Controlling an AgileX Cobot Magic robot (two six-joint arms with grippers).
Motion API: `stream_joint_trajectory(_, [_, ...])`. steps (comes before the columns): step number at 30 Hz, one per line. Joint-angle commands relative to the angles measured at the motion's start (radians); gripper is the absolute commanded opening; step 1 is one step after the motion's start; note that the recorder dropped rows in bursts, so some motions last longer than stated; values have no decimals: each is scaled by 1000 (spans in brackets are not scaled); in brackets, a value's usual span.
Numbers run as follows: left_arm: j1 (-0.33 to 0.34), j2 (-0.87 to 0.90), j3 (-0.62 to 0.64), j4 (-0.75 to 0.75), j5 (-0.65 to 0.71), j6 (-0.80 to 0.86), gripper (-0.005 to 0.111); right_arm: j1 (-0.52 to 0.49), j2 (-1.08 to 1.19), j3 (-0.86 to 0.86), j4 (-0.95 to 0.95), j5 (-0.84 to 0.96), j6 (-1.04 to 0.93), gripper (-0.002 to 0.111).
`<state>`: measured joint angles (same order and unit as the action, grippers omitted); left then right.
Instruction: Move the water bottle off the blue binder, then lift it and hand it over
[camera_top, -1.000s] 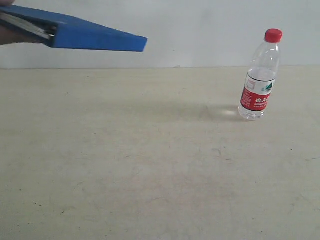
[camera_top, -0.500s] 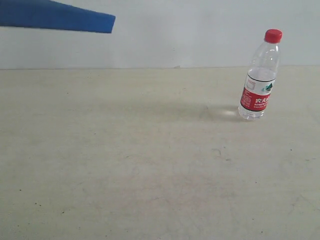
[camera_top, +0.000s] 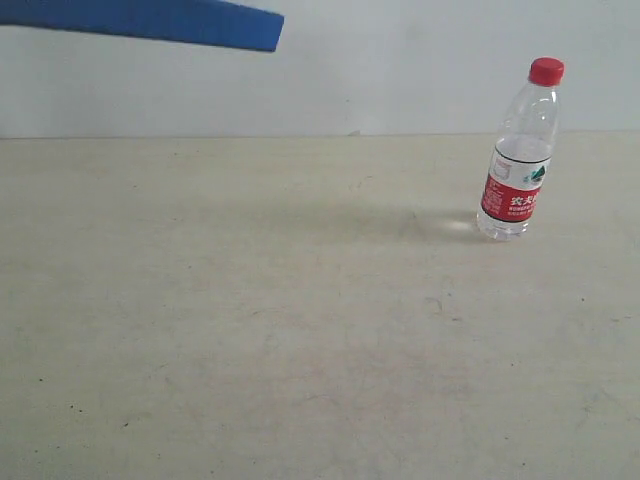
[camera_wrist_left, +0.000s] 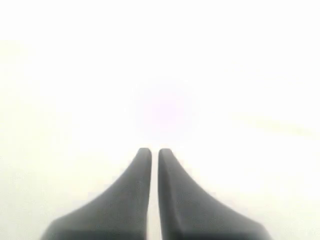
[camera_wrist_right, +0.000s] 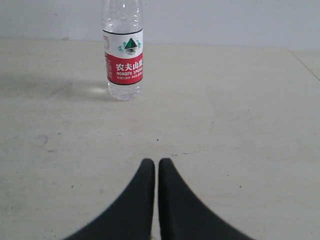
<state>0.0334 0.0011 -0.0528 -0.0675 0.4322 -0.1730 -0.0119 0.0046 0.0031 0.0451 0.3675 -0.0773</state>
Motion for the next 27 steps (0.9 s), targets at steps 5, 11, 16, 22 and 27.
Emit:
stream_joint_trajectory(5, [3,-1,53,35,-68,-75,5,-6,-5,-3,2,-5,0,0])
stream_joint_trajectory(11, [43,-1,53,-11,20,-8,5,-6,-5,-3,2,-5,0,0])
stream_joint_trajectory(16, [96,-1,52,-29,24,8,5,-6,-5,-3,2,-5,3,0])
stream_joint_trajectory(22, [96,-1,52,-29,24,8,5,-6,-5,-3,-3,-5,3,0])
stream_joint_trajectory(27, [96,-1,52,-29,18,8,5,-6,-5,-3,-3,-5,3,0])
